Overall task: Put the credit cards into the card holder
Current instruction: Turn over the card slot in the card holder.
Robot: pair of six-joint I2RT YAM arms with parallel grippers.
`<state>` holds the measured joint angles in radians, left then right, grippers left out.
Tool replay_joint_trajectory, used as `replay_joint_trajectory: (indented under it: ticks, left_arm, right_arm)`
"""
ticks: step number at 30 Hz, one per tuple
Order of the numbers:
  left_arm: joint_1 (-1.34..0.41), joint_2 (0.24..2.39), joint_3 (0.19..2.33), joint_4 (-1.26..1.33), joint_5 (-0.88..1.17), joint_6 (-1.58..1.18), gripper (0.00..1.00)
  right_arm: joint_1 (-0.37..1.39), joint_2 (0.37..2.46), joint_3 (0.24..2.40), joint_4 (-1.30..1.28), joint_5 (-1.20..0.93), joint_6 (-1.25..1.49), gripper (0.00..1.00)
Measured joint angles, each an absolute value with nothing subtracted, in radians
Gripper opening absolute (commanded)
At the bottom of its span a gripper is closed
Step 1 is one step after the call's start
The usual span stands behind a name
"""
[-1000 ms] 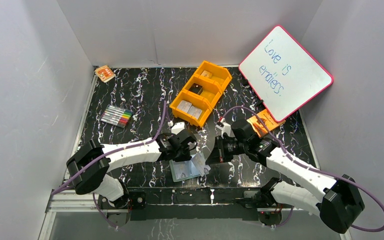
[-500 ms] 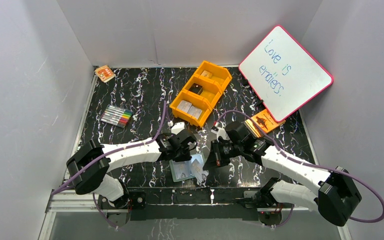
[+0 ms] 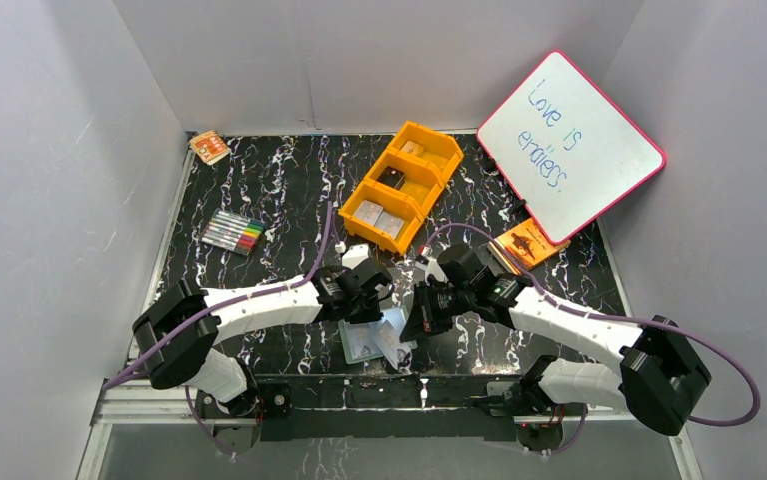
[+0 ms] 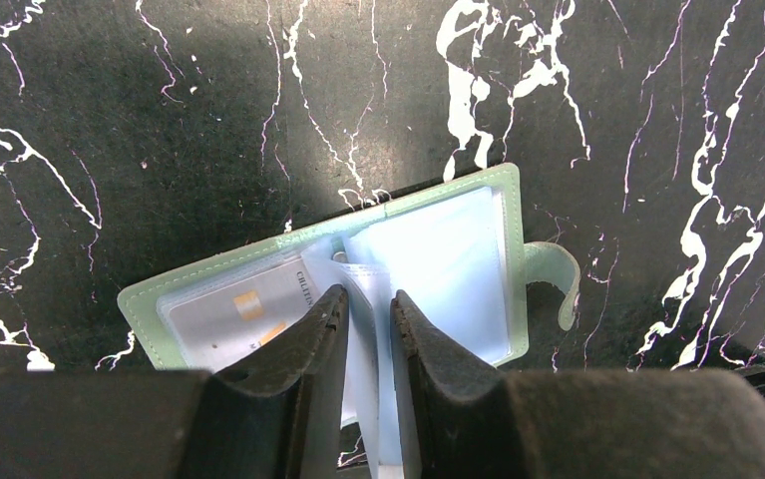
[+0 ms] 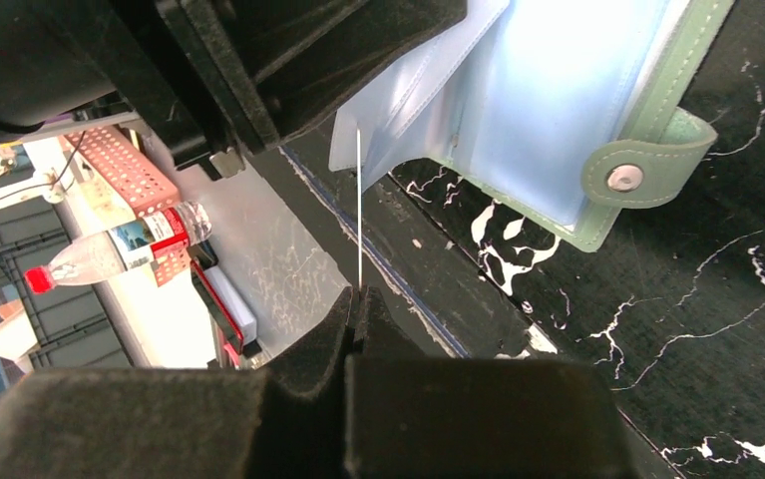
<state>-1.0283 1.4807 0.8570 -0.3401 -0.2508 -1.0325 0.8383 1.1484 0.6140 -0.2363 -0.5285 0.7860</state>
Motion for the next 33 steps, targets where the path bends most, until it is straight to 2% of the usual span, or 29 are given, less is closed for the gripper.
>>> replay_joint_trajectory:
  ticks: [6,10,14,20,23,27,31,33]
  left_arm:
    - [-1.028,1.476,0.857,-0.343,-0.25,-1.031,0.4]
    - [-1.028,1.466,0.857,-0.346,-0.249,-1.032,0.46]
    - [-1.027,1.442,0.857,-0.348,-0.247,-1.033,0.45]
    - [-1.027,1.408,0.841,-0.363,-0.249,-1.034,0.26]
    - [-1.027,1.397,0.829,-0.379,-0.253,-1.037,0.22]
    - [-1.027,1.38,0.809,-0.398,-0.26,-1.041,0.23]
    - [-1.026,1.345,0.781,-0.416,-0.268,-1.048,0.34]
    - [-1.026,1.337,0.777,-0.425,-0.27,-1.049,0.35]
  right_arm:
    - [0.838,1.153,0.614,-0.265,-0.469,0.786,0.0]
    - [0.838,1.153,0.614,-0.285,-0.444,0.785,0.0]
    - [0.838,1.154,0.614,-0.29,-0.427,0.785,0.0]
    - [0.838,1.159,0.614,-0.298,-0.405,0.783,0.0]
    - [0.838,1.159,0.614,-0.299,-0.396,0.783,0.0]
    - [0.838,1.159,0.614,-0.302,-0.39,0.783,0.0]
    - [0.838,1.159,0.614,-0.308,-0.387,0.782,0.0]
    - [0.838,1.16,0.614,-0.309,-0.388,0.782,0.0]
